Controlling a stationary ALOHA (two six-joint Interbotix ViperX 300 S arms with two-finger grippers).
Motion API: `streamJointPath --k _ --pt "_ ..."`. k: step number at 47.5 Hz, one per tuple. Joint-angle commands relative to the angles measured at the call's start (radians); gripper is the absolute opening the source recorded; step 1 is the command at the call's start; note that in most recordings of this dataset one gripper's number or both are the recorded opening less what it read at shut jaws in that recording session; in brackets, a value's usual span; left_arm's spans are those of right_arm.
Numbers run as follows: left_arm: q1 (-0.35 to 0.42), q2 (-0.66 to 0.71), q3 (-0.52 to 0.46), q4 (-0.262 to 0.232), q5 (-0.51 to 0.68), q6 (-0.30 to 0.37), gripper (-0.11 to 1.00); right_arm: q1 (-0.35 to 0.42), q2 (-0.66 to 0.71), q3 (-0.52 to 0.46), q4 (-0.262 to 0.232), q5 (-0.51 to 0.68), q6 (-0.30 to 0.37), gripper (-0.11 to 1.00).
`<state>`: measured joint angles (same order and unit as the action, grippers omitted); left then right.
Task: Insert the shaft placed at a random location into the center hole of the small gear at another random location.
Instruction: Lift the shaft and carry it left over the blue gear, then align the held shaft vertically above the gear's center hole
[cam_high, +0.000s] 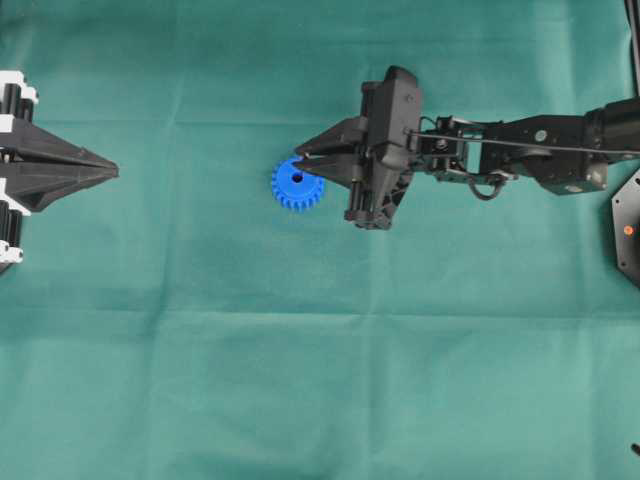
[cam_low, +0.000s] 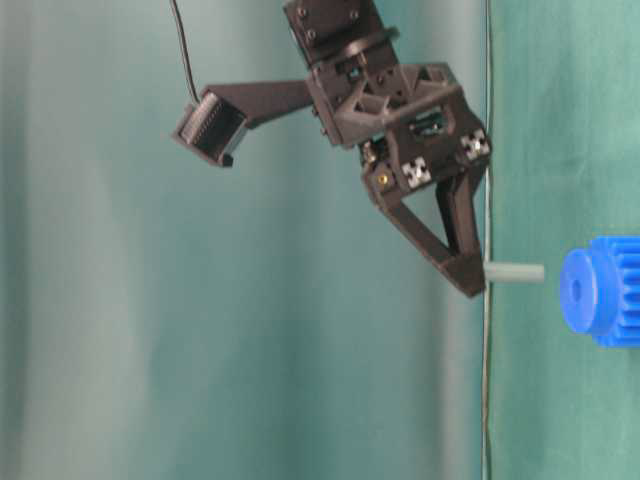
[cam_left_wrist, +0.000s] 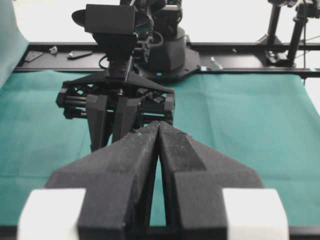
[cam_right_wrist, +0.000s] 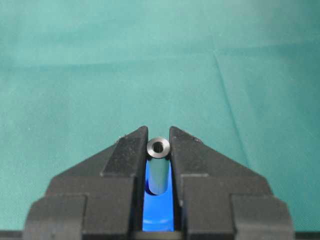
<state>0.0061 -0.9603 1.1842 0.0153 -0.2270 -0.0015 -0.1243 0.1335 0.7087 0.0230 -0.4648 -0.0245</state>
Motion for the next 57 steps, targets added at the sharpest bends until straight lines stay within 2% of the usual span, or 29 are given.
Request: streamJointPath --k 1,57 --pt "0.002 0.008 -0.02 0.003 -0.005 -0.002 0.0 0.006 -0.008 -0.037 -0.002 -0.002 -0.015 0.13" --pt "0.002 0.009 -0.02 0.003 -0.006 -0.005 0.0 0.009 0.071 -0.06 -0.003 -0.011 -0.017 0.13"
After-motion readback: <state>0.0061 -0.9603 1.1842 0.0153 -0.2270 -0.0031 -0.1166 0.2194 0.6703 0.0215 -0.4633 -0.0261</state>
